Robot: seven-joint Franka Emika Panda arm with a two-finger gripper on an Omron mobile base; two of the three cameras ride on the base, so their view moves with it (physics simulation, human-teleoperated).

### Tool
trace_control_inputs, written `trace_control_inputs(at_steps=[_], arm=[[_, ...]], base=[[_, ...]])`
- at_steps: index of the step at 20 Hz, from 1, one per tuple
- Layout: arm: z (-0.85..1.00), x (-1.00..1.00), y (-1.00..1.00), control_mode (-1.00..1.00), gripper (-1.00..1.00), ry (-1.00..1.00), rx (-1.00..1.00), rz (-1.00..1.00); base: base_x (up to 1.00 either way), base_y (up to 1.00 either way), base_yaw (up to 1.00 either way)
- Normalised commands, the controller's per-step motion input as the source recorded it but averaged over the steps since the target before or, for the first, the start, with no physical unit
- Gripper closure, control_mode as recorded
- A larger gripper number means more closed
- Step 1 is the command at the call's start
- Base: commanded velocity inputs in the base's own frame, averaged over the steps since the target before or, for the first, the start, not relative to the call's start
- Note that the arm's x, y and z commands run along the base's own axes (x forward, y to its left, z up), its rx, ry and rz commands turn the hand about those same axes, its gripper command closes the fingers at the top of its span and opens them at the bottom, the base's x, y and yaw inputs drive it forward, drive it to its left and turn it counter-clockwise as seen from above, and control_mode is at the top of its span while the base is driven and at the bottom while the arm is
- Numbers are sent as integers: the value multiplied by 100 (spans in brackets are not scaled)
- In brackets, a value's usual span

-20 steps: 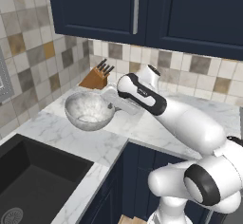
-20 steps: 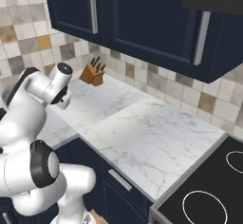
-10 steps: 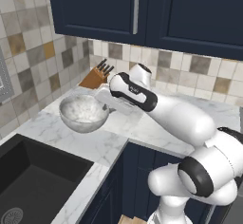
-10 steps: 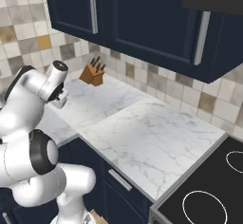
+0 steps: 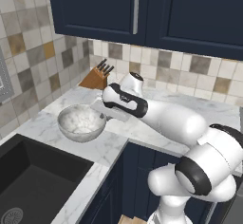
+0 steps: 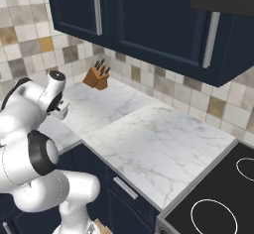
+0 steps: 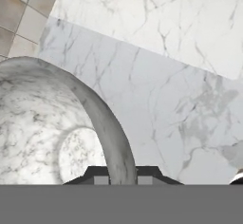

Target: Pick the cup and bowl from the counter and place them on the counter next to the sink.

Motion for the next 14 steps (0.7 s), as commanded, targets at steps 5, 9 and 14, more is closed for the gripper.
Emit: trace_control_inputs(at_steps=[5,9,14], arm=[[-36,0,11,-100,100,0,-4,0],[-39,4,6,-100,100,1,-4,0],[-26,9,0,-100,100,1,-4,-3]], base=[[0,0,0],[0,0,0],[0,0,0]])
